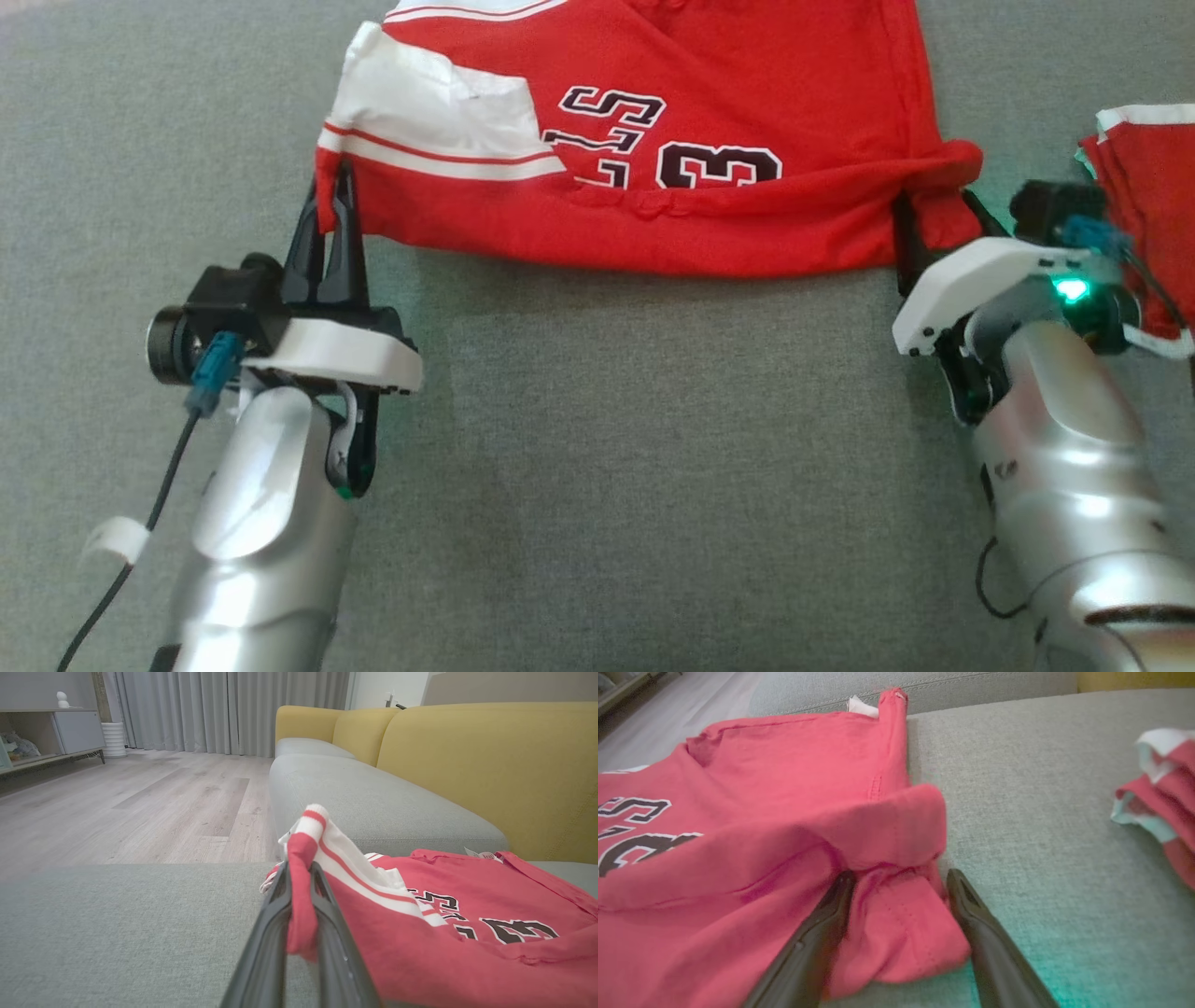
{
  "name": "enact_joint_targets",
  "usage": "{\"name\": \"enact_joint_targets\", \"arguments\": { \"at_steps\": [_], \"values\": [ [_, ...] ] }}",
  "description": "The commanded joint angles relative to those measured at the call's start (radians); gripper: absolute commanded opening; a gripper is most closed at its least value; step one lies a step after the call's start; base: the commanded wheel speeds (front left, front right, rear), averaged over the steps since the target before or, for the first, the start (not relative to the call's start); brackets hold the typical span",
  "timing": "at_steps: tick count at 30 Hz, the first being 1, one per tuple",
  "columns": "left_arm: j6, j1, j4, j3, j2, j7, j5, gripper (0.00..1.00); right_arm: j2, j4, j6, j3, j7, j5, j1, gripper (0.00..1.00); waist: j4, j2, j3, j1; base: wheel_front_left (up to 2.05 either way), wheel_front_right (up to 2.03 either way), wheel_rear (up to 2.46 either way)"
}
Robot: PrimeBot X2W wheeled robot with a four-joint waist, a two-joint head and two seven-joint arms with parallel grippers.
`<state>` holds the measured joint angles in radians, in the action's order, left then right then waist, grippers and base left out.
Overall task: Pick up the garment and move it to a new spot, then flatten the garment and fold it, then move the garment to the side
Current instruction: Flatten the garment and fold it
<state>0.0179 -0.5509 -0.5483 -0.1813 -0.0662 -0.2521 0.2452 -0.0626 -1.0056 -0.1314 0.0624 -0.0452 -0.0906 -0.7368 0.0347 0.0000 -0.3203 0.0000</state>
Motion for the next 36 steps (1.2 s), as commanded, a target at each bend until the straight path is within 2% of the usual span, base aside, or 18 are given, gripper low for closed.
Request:
{"name": "enact_joint_targets", "arguments": {
  "at_steps": [1, 3, 4, 5, 13, 21, 29, 36],
  "values": [
    [0.001, -0.013, 0.023, 0.021, -0.015, -0.01, -0.007, 0.0, 0.012, -0.015, 0.001, -0.036, 0.016, 0.028, -0.01, 1.0, 0.001, 0.0, -0.001, 0.0, 0.0, 0.0, 0.0],
    [0.001, -0.013, 0.019, 0.02, -0.013, -0.01, -0.008, 0.0, 0.012, -0.047, 0.001, -0.045, 0.028, 0.048, -0.02, 1.0, 0.001, 0.0, -0.002, 0.0, 0.0, 0.0, 0.0],
    [0.001, -0.013, 0.017, 0.021, -0.012, -0.01, -0.009, 0.0, 0.012, -0.06, 0.001, -0.047, 0.032, 0.06, -0.025, 0.53, 0.001, 0.0, -0.001, 0.0, 0.0, 0.0, 0.0],
    [0.001, -0.012, 0.014, 0.021, -0.012, -0.01, -0.01, 0.0, 0.012, -0.07, 0.001, -0.047, 0.031, 0.074, -0.029, 0.0, 0.0, 0.0, 0.0, 0.0, 0.0, 0.0, 0.0],
    [0.003, 0.01, -0.023, 0.033, -0.017, -0.01, -0.011, 0.0, 0.012, -0.1, 0.001, -0.01, -0.057, 0.077, -0.035, 0.0, -0.003, 0.0, 0.043, 0.0, 0.0, 0.0, 0.0],
    [0.007, 0.068, -0.067, 0.039, -0.027, -0.01, -0.012, 0.0, 0.012, -0.134, 0.001, 0.003, -0.132, 0.013, 0.012, 0.0, -0.019, 0.0, 0.139, 0.0, 0.0, 0.0, 0.0],
    [0.024, 0.159, -0.08, 0.016, -0.04, -0.008, -0.024, 0.0, 0.012, -0.129, 0.001, 0.025, -0.124, 0.004, 0.095, 0.0, -0.039, 0.0, 0.239, 0.0, 0.0, 0.0, 0.0],
    [0.042, 0.278, -0.038, -0.026, -0.049, 0.026, -0.027, 0.0, 0.012, -0.059, 0.001, -0.005, -0.071, -0.044, 0.202, 0.0, -0.051, 0.0, 0.308, 0.0, 0.0, 0.0, 0.0]
  ]
}}
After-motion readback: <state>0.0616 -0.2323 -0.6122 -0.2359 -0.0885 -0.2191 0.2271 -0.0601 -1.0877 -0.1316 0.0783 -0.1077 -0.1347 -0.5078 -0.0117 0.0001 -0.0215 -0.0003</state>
